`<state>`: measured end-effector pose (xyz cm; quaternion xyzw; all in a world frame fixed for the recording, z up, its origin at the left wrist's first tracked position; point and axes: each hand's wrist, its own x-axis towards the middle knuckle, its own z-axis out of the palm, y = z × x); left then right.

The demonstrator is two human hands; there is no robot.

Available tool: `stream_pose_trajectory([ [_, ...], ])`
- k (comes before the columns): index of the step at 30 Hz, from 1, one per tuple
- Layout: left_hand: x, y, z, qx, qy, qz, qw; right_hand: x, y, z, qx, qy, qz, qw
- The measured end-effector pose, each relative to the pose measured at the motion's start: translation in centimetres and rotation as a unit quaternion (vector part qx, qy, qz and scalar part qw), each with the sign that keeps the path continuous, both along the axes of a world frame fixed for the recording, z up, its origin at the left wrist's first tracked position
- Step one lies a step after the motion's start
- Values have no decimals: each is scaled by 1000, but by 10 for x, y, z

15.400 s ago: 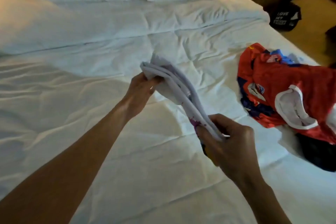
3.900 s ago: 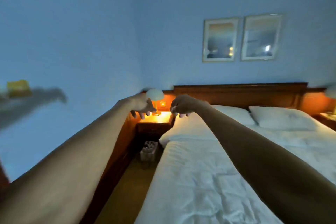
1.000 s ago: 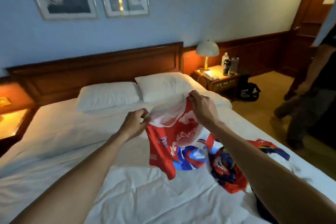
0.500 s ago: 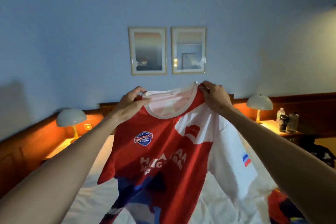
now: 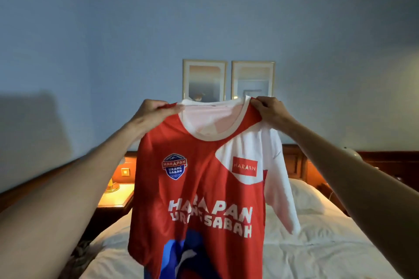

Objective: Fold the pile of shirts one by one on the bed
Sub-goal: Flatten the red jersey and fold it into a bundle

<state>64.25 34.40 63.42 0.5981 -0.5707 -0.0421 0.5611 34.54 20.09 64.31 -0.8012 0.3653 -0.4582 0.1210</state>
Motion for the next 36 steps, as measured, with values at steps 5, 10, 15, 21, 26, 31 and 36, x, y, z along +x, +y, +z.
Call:
stream_pose_trajectory([
  [5,-3,8,12,77,32,-63,995,-9,-1,5,4,-7,-11,1000],
  [10,-10,1,-3,-17,64,-95,993,-22,-1,6,-3,4,-16,1000],
  [15,-18,-4,-12,-65,28,-5,998,-31,2,3,-33,-54,-1,998],
  [21,-19,1,-6,-33,-8,65,997,-32,4,-10,24,3,15,1000],
  [26,-11,5,-8,-22,-69,79,994,-31,10,-8,37,32,36,998],
  [31,-16,9,-12,2,-146,103,984,-28,9,-10,36,-4,16,999],
  [36,-21,8,-21,16,-154,126,980,-25,8,-23,32,-25,8,999],
])
